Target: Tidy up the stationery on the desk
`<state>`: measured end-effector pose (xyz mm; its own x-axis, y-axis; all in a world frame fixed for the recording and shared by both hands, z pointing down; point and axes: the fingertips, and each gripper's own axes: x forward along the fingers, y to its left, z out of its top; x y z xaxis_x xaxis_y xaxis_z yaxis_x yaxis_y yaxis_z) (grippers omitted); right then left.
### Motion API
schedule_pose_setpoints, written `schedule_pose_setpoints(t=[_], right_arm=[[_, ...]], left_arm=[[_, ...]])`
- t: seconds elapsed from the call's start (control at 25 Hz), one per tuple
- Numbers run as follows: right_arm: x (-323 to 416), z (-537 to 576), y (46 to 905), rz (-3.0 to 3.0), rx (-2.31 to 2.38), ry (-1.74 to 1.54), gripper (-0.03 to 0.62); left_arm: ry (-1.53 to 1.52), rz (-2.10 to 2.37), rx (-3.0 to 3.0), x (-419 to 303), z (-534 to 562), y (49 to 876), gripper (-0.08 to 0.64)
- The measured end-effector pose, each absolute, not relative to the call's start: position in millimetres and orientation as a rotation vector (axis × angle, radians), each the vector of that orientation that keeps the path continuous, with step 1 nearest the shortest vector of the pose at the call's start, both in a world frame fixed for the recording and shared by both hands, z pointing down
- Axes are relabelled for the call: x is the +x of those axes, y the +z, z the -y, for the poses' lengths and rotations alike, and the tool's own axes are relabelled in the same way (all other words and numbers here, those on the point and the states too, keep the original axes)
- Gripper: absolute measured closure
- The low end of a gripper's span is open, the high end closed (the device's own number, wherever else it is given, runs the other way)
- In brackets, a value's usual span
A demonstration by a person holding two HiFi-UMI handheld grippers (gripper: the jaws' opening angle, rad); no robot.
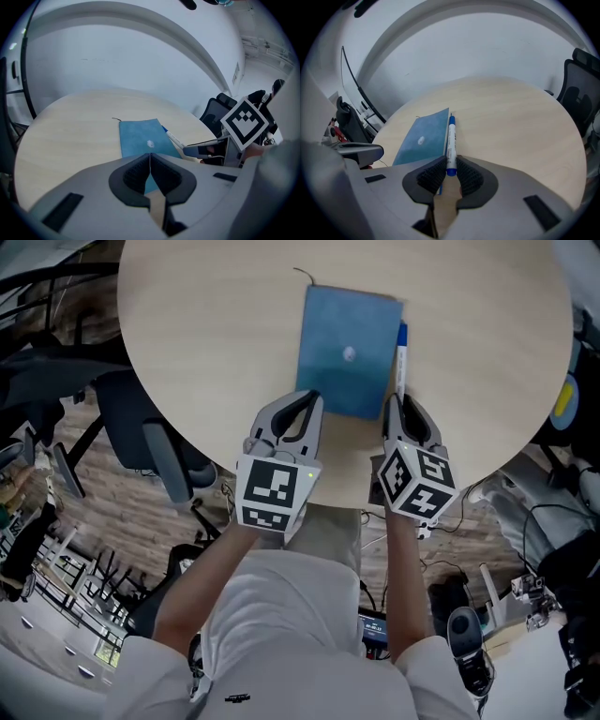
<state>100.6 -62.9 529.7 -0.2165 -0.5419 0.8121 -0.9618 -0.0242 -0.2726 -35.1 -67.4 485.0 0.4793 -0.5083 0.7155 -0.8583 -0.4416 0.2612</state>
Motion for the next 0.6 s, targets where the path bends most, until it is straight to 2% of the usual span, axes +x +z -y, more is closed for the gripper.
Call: schedule_pose_setpoints(t=[0.2, 0.6], right_arm=[[91, 62, 532, 1.818, 1.534, 1.243, 0.48], [82, 60, 531, 1.841, 1.477, 1.201, 0.471]], left_arm=[[0.733, 1.142, 2.104, -41, 66, 485, 0.537], [0.73, 1.151, 2.098, -45, 61, 482, 0.536]])
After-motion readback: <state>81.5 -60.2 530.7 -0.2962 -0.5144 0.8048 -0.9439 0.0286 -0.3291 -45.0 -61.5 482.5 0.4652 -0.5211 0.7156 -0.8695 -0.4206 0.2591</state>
